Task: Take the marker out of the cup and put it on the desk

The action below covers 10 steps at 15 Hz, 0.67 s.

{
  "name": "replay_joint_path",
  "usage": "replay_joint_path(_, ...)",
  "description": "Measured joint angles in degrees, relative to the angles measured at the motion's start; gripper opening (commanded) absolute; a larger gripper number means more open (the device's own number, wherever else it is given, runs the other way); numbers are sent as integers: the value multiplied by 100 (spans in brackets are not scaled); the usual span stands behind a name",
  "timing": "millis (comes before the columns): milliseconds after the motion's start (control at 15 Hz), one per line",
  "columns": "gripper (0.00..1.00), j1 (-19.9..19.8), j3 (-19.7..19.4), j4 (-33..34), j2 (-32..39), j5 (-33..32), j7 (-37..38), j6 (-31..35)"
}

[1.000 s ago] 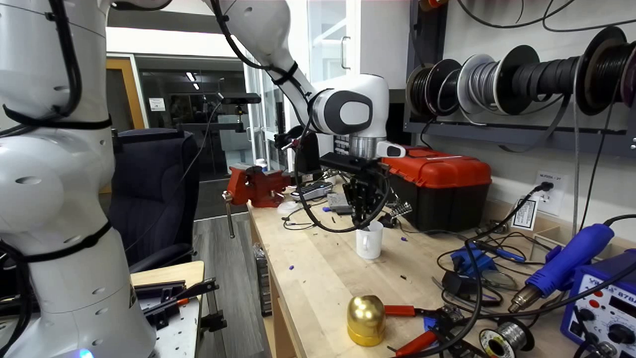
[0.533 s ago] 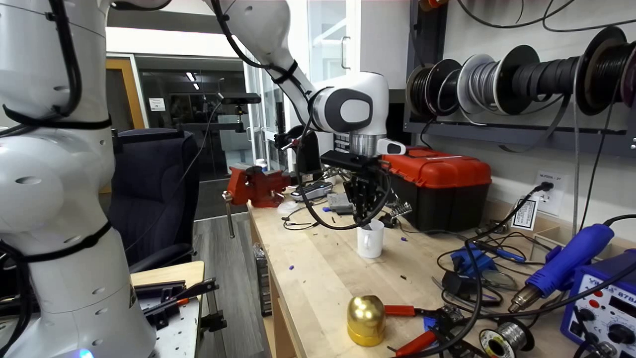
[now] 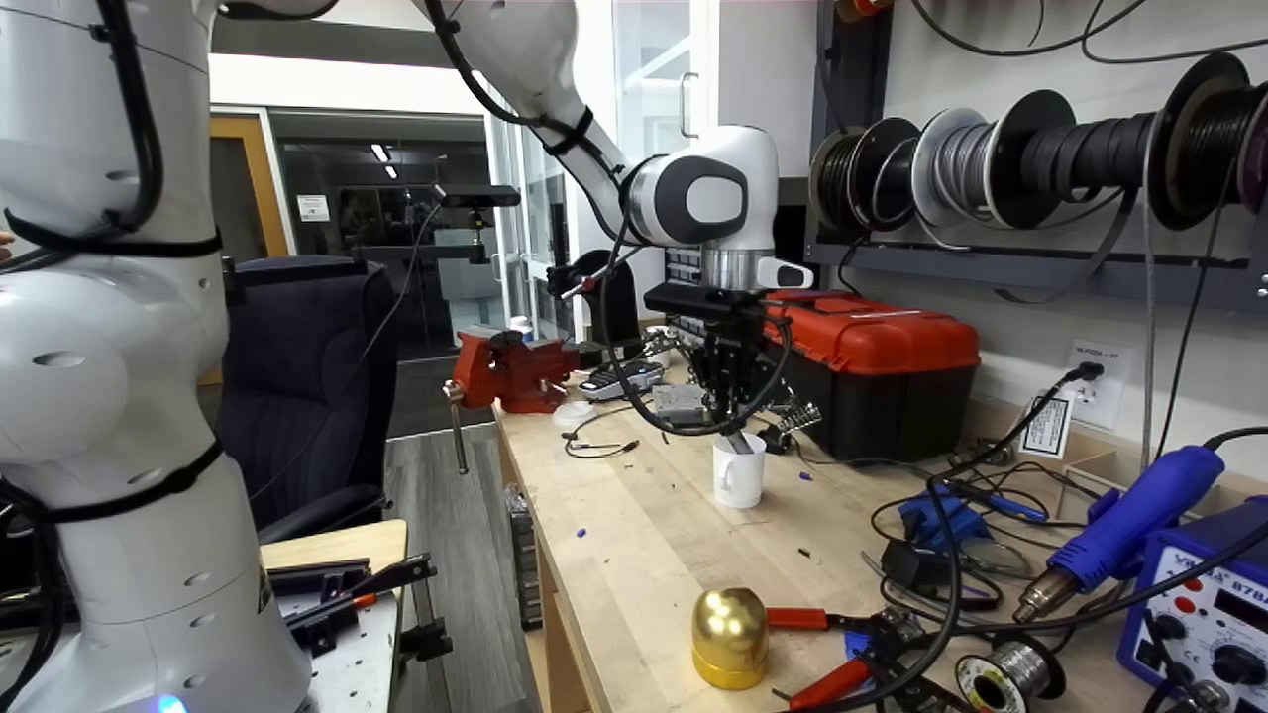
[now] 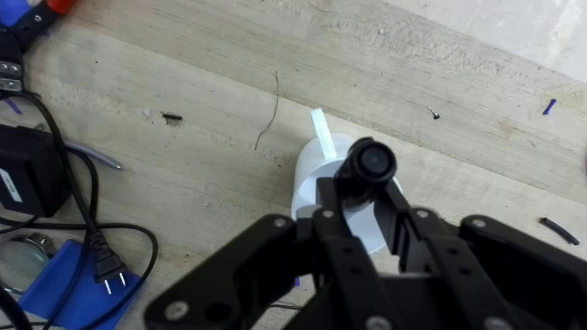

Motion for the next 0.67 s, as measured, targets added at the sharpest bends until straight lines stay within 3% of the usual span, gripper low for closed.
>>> replay_joint_path(667,6,17,8,821,-242,-574,0,-1133)
